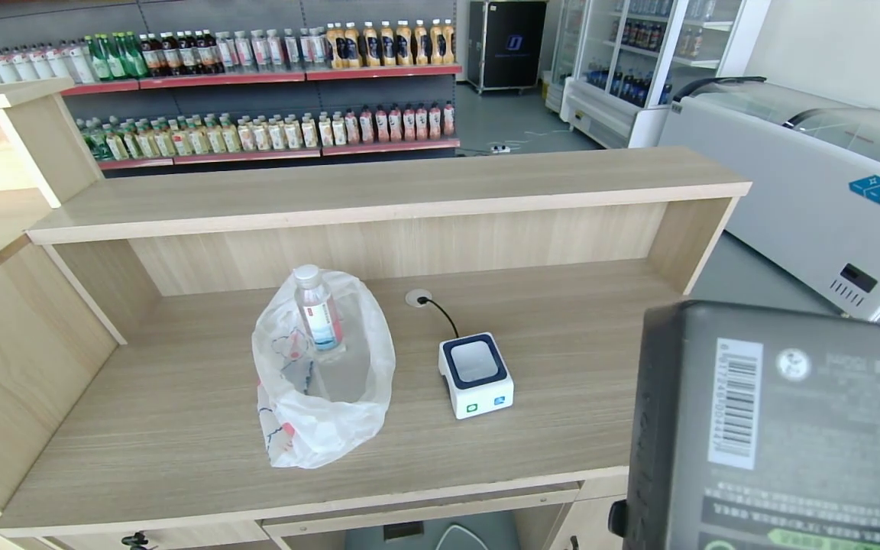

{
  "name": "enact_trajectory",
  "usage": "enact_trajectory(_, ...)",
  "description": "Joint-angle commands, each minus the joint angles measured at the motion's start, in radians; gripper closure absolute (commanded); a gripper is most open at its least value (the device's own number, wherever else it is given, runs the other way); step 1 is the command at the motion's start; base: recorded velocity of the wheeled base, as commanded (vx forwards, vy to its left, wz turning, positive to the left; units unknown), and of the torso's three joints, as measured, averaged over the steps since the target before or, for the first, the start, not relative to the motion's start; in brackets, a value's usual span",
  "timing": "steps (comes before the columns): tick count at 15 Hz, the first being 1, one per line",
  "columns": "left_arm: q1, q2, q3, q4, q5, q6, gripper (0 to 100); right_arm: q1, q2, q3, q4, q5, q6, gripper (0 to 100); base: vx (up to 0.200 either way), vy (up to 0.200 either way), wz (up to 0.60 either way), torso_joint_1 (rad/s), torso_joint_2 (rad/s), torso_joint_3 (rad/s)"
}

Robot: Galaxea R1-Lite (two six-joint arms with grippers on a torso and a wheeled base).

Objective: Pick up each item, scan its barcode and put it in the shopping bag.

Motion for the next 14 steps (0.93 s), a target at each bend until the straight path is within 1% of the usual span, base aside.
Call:
enact_trajectory(1, 0.001, 0.000, 0.000, 0.000, 0.000, 0.000, 0, 0.006, -0.004, -0.003, -0.006, -0.015, 0.029, 100, 0.000, 0.000, 0.00, 0.000, 0.00, 0.000)
enact_trajectory(3, 0.001, 0.000, 0.000, 0.000, 0.000, 0.000, 0, 0.006, 0.019, -0.024, -0.022, -0.024, 0.055, 100, 0.000, 0.000, 0.00, 0.000, 0.00, 0.000)
enact_trajectory(6, 0.001, 0.000, 0.000, 0.000, 0.000, 0.000, 0, 0.006, 0.056, -0.026, -0.058, -0.085, 0.088, 100, 0.000, 0.000, 0.00, 0.000, 0.00, 0.000)
enact_trajectory(9, 0.001, 0.000, 0.000, 0.000, 0.000, 0.000, 0, 0.007, 0.091, -0.027, -0.092, -0.085, 0.088, 100, 0.000, 0.000, 0.00, 0.000, 0.00, 0.000)
enact_trajectory(14, 0.001, 0.000, 0.000, 0.000, 0.000, 0.000, 0, 0.010, 0.117, -0.027, -0.094, -0.085, 0.088, 100, 0.000, 0.000, 0.00, 0.000, 0.00, 0.000)
